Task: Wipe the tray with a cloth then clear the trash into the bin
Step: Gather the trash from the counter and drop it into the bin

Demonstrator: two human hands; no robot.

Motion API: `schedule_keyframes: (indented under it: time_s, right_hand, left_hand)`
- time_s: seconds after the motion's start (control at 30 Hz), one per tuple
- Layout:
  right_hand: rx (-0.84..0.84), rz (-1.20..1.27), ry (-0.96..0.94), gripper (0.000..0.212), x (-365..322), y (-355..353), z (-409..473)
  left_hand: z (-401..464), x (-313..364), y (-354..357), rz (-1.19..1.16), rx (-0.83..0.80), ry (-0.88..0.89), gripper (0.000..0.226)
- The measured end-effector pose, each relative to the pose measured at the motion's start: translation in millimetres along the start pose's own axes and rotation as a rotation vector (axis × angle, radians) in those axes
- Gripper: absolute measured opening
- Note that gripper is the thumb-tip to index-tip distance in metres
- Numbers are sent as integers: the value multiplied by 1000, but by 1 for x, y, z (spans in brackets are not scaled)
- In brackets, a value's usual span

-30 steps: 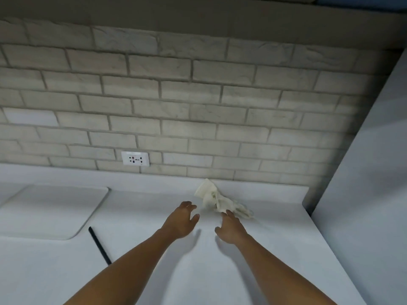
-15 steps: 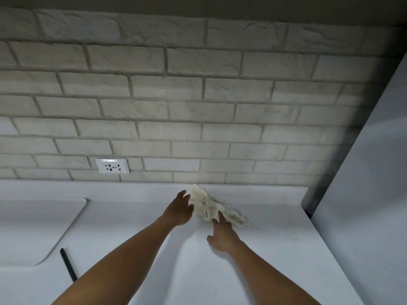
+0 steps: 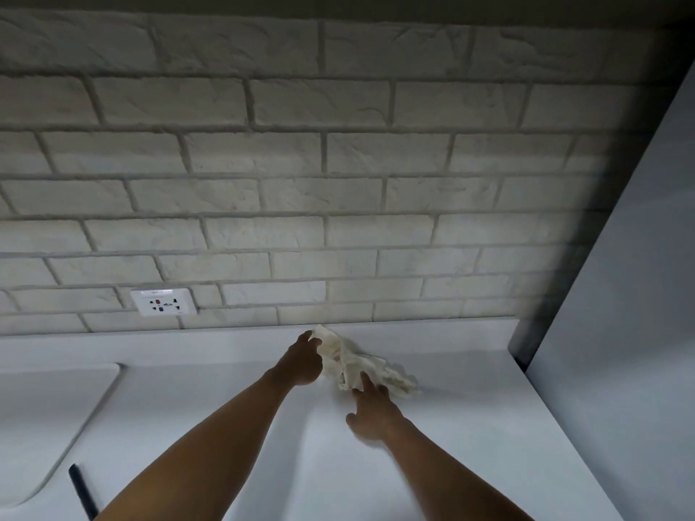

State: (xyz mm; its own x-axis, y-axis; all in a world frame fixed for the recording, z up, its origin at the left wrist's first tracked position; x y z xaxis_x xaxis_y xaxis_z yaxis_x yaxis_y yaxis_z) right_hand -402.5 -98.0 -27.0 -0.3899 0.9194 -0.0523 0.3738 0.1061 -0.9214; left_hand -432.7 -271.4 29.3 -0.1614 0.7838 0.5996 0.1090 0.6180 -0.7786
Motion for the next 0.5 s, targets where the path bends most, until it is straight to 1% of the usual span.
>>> schedule_keyframes:
  time_s: [0.07,0.2,0.27,0.33,0.4,0.43,0.5]
  right_hand:
    - [6,-11,-12,72,0,3,2]
    - [38,-14,-15,70,1,9,5]
    - [134,-22,2,63,2,6,3]
    - [253,-53,29,57,4,0,-1]
    - [314,-81,59,59,6,-4,-5]
    - [330,-98,75,61,7,-6,-6]
    - [351,-135,106,58,7,-10,-9]
  left_hand:
    - [3,4,3,11,-21,-3,55]
    - [11,4,6,-48,14,-25,53]
    - [11,3,9,-68,32,-34,50]
    - [8,3,12,-82,79,-15,40]
    - [5,3,16,-120,129,-6,31]
    - [4,2,18,-159,150,-19,30]
    - [1,2,20,-222,177,-52,41]
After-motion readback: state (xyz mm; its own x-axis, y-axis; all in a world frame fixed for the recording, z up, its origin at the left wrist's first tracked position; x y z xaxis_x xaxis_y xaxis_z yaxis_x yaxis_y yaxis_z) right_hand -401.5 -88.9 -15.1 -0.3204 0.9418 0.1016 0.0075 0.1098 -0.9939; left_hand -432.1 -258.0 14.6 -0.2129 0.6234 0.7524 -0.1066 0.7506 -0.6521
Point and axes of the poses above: each hand's wrist, its own z-axis towards the middle knuckle, its own y-axis out of the palm, x = y × z, the point moved 5 cm from there along z, towards the middle knuckle, and after that the axes turned 14 degrees about -z, right-handed, at the moved point
